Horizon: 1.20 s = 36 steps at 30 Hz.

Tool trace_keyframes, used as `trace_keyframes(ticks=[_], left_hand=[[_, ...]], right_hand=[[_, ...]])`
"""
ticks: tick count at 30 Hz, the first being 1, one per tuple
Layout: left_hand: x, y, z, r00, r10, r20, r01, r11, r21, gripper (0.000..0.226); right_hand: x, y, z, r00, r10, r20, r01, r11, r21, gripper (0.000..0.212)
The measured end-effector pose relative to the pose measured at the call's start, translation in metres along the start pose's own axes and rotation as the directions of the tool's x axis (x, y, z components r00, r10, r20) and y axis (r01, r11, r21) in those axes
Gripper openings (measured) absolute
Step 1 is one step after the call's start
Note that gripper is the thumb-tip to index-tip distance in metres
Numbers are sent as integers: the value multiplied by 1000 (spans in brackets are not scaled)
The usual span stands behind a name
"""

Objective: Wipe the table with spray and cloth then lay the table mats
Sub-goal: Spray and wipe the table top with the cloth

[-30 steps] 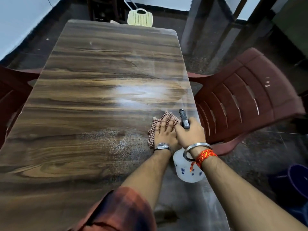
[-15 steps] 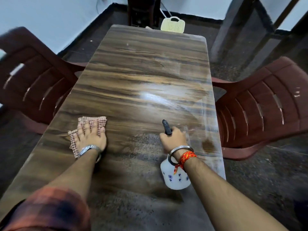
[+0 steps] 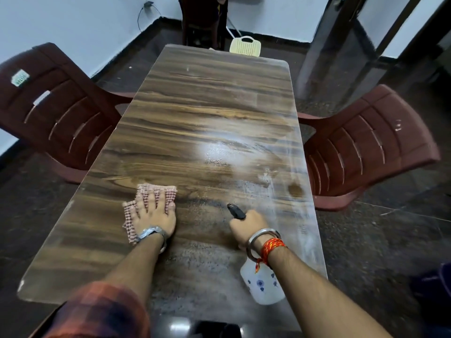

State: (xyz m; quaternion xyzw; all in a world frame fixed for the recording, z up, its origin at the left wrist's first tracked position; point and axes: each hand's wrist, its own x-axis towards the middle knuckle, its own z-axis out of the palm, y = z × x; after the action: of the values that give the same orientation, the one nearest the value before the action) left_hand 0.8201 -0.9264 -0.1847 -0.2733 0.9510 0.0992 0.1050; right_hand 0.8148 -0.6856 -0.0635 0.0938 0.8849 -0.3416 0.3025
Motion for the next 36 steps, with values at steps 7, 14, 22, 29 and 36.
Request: trace_keyframes(ticks=[7,14,22,29,36], left_hand=[[-70,0,17,967,253,22,-254,964,75,66],[-127,-37,25,961,274,43,-274,962,4,62],[-127,-160,12,991,-132,-33,132,991,-16,60],[-178,-61,34,997,77,-23,-76,997,27,60],[-282,81,81,816,557,154,-576,807,132,71]], right_hand=[[-46,15,40,999,5,-51,-6,1000,-19,14],[-72,5,84,993,-80,-83,80,997,-8,5],[-104,23,93,985,-173,-29,173,985,13,13],[-130,76,70,991,-131,-33,132,991,35,6],[-152,128,34,987,-74,-146,87,992,90,11]])
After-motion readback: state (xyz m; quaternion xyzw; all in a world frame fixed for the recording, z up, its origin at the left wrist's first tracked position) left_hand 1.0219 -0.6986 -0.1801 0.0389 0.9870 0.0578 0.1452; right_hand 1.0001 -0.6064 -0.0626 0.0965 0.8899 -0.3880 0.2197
